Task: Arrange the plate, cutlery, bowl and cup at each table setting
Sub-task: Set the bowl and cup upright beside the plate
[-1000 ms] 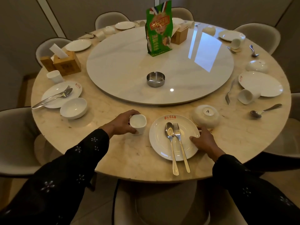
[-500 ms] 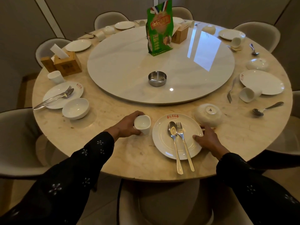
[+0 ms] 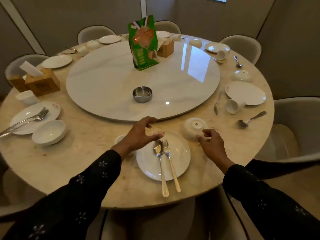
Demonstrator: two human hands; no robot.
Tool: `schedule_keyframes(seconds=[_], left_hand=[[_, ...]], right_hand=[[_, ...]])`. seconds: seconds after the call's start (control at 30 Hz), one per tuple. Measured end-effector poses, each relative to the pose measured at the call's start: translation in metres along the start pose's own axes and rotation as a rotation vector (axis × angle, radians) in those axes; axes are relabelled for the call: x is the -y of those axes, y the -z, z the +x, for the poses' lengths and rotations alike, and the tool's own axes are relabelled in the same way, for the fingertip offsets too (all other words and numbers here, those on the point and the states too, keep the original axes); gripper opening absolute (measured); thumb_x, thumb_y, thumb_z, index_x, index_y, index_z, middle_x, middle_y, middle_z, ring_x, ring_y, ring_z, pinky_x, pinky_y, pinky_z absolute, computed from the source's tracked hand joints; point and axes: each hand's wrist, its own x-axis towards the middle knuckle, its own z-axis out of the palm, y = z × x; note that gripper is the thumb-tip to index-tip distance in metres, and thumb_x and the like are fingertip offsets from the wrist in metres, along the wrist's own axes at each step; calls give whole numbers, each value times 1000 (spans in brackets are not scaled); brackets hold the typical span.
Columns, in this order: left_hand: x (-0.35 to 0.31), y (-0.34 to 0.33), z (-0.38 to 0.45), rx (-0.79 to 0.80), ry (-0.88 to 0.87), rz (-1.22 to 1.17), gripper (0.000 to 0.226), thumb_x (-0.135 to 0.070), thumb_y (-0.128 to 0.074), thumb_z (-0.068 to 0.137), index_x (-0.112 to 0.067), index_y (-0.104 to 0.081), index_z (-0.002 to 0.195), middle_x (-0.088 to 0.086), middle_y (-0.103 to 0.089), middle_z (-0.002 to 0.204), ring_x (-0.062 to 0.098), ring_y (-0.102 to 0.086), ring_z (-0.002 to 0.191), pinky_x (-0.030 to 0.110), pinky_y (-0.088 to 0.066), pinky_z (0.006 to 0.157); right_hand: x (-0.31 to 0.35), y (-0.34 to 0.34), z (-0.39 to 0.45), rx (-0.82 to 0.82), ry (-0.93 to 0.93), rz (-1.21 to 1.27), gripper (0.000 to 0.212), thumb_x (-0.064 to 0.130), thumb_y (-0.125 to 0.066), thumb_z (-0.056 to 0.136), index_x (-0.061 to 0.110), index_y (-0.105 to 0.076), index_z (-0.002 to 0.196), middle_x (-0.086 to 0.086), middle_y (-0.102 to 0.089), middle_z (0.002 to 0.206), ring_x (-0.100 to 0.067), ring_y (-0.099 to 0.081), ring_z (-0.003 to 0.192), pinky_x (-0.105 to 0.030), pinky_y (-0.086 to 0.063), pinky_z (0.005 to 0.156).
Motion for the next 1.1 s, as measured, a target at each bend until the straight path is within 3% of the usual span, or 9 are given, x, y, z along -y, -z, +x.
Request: schedule_keyframes(seconds=[0.07, 0.13, 0.23, 0.33, 0.43, 0.6, 0.7, 0.9, 1.1], left_hand=[[-21, -29, 16, -20, 4, -33, 65, -45, -78, 74, -23, -52, 129, -7, -57, 122, 8, -57, 104, 14, -44, 77], [-40, -60, 33, -40, 42, -48, 63, -44, -76, 77, -21, -51, 130, -3, -58, 121, 9, -57, 101, 15, -43, 75], [-61, -103, 60, -91, 139, -52, 60, -40, -72, 82, -16, -49, 132, 4, -57, 127, 14, -56, 106, 23, -45, 84], [-72, -132, 84, -115, 264, -15, 63, -40, -66, 87, -10, -44, 138, 11, -50, 139, 25, -50, 125, 34, -43, 102], [-72, -151, 99, -59, 376, 66, 64, -43, -58, 92, -6, -39, 140, 16, -50, 139, 32, -47, 128, 36, -38, 104], [-76, -163, 107, -27, 462, 108, 62, -44, -57, 91, -9, -39, 138, 18, -54, 132, 35, -50, 121, 42, -41, 102], [-80, -164, 105, -62, 521, -4, 68, -43, -64, 87, -14, -37, 141, 15, -43, 139, 34, -48, 123, 44, -43, 103], [-109, -173, 85, -301, 404, -340, 57, -36, -63, 90, -19, -40, 140, 3, -28, 135, 15, -42, 118, 23, -36, 99], [-120, -188, 63, -544, 371, -564, 32, -38, -55, 94, -28, -41, 120, 0, -43, 127, 20, -51, 115, 38, -52, 94]], right_hand=[[-1, 12, 15, 7, 20, 10, 41, 30, -66, 89, 16, -54, 126, -6, -54, 123, -18, -58, 99, -17, -46, 68], [-5, 21, 32, 37, 28, -9, 43, 32, -64, 90, 16, -53, 128, -8, -53, 129, -20, -57, 105, -26, -48, 81], [-11, 26, 54, 127, 5, -44, 50, 36, -62, 91, 16, -48, 135, -9, -49, 139, -26, -53, 120, -38, -46, 99], [-18, 28, 69, 216, 6, -81, 55, 38, -57, 93, 15, -42, 141, -11, -46, 144, -29, -49, 127, -38, -42, 102], [-23, 31, 79, 296, 33, -139, 56, 38, -50, 97, 12, -37, 145, -12, -43, 147, -29, -42, 133, -35, -35, 105], [-24, 34, 85, 372, 51, -55, 52, 40, -50, 97, 13, -43, 141, -6, -52, 138, -23, -50, 122, -28, -39, 93], [-25, 37, 88, 390, -38, 110, 54, 48, -55, 92, 18, -48, 136, -2, -56, 130, -18, -55, 109, -38, -51, 93], [-22, 39, 91, 449, -241, 369, 55, 58, -59, 85, 17, -58, 120, -4, -65, 112, -23, -66, 96, -41, -61, 72], [-15, 38, 75, 371, -130, 373, 61, 68, -62, 74, 23, -55, 114, -7, -56, 120, -21, -63, 98, -37, -61, 68]])
